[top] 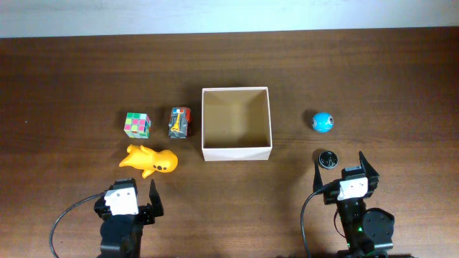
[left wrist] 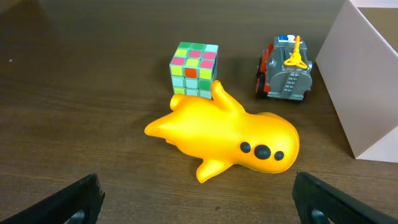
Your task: Pack container
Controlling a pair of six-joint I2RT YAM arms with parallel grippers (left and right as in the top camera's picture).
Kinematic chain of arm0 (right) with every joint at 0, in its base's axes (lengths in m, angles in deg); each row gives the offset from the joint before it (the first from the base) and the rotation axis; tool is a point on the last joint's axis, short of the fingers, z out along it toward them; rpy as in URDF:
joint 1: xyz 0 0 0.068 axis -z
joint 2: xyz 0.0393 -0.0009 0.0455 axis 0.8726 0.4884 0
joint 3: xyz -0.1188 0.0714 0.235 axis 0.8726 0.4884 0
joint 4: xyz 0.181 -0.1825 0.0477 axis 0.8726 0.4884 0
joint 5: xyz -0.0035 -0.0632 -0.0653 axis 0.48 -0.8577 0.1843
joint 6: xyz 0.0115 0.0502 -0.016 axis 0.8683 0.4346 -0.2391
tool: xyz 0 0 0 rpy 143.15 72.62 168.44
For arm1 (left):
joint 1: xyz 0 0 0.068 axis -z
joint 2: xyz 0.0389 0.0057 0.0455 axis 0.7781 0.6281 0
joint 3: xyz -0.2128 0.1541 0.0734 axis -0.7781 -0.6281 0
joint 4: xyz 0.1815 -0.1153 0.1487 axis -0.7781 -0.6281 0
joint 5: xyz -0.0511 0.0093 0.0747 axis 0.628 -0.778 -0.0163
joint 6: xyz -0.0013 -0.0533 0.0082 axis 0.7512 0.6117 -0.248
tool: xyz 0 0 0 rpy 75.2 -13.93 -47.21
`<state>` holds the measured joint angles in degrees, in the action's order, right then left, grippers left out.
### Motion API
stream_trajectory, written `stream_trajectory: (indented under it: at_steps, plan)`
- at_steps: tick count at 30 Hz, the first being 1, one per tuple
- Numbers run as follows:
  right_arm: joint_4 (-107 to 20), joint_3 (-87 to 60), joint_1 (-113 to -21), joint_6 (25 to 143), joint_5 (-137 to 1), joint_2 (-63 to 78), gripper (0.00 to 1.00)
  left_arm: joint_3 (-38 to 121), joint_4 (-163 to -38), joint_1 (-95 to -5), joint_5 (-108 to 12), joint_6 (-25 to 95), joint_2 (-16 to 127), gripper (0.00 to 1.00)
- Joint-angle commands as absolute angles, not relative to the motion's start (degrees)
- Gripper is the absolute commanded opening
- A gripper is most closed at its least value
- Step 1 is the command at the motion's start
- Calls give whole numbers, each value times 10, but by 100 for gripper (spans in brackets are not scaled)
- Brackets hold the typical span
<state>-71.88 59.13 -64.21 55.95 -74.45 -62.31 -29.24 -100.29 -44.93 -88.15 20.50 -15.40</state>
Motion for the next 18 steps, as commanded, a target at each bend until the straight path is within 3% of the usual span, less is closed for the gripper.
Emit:
stream_trajectory:
  at_steps: [1, 18]
  plan:
    - [-718, 596, -645, 556, -751, -625, 99, -296, -1002, -447, -889, 196, -157, 99]
    - [-722, 596, -645, 460, -811, -624, 99, -296, -1002, -447, -889, 196, -157, 99]
